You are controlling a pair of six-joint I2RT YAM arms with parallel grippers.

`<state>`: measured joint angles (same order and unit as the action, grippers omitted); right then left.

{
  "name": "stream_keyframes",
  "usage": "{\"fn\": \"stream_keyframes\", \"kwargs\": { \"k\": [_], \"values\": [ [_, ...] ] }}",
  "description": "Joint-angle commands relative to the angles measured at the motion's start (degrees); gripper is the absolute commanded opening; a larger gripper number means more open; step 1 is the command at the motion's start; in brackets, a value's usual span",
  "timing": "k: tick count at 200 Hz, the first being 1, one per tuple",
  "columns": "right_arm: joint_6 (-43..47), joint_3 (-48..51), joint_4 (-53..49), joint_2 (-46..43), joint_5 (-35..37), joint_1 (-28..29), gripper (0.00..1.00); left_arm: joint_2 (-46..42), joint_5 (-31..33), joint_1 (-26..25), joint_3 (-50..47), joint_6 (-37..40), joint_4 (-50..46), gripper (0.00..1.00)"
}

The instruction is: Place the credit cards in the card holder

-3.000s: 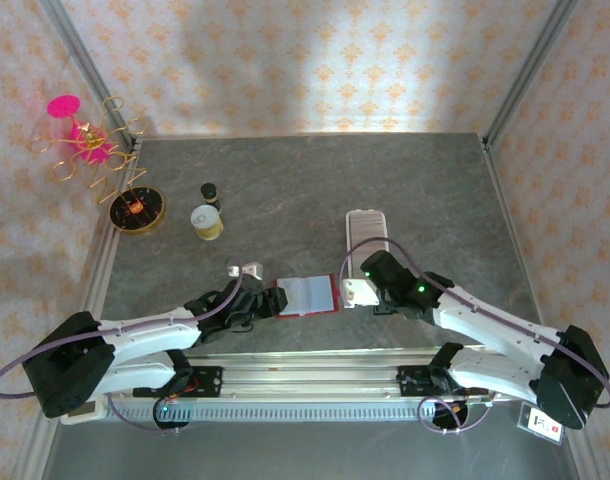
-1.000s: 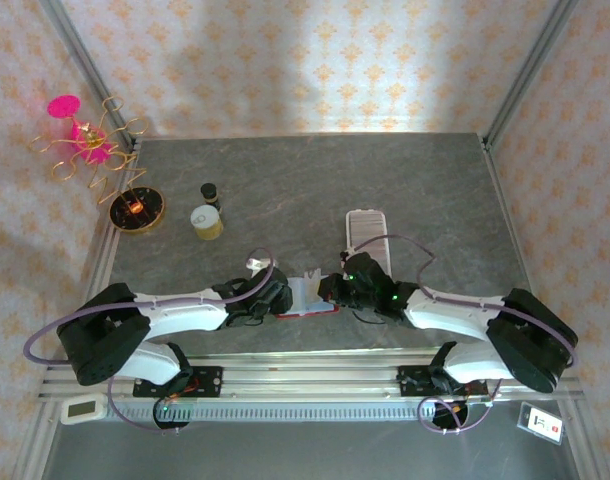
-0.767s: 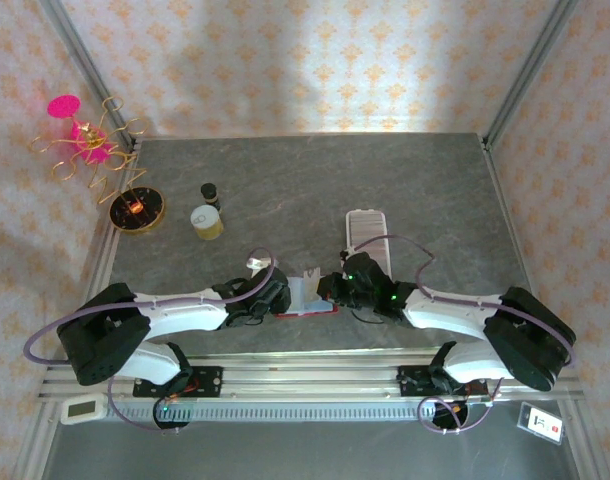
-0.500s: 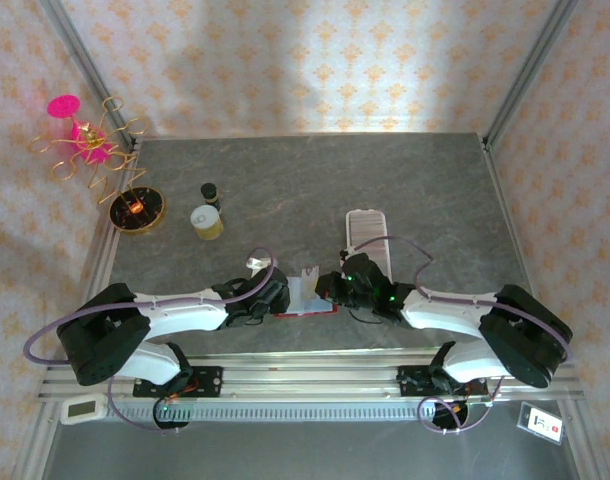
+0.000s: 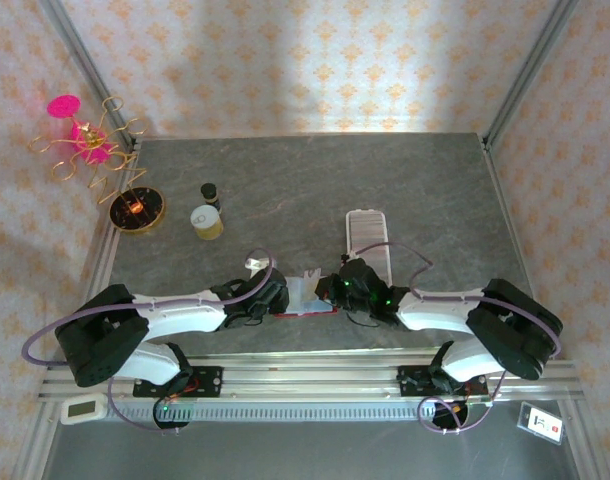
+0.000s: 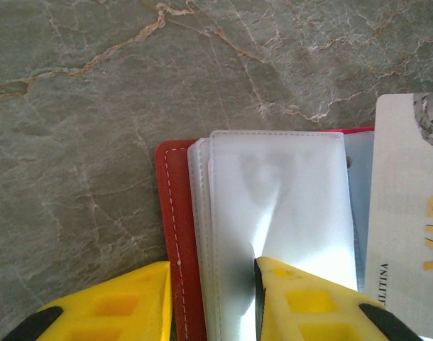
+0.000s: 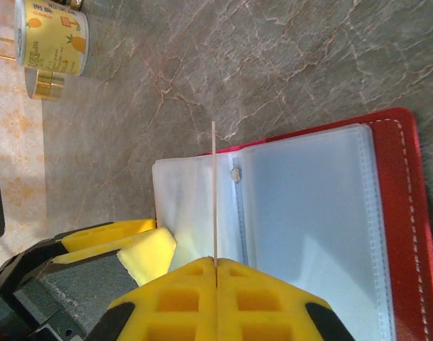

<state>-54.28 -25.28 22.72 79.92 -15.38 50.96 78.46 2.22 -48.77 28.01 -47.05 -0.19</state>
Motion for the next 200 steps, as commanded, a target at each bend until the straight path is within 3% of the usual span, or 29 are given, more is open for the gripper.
{"fn": "stream_keyframes", "kwargs": {
  "k": [1, 101, 200],
  "values": [
    [-1.6, 0.7, 3.6, 1.4, 1.9, 0.5, 0.0, 0.6, 1.3, -0.1, -1.8, -0.6, -3.6, 0.32],
    [-1.2, 0.5, 5.4, 4.1, 1.2, 0.9, 0.0, -0.2, 1.0, -0.1, -2.3, -0.9, -3.3, 0.31],
    [0.8, 0.8, 1.4, 4.3, -4.2, 2.3, 0.0, -0.2, 0.8, -0.1, -2.3, -1.0, -2.8, 0.32]
  ]
}}
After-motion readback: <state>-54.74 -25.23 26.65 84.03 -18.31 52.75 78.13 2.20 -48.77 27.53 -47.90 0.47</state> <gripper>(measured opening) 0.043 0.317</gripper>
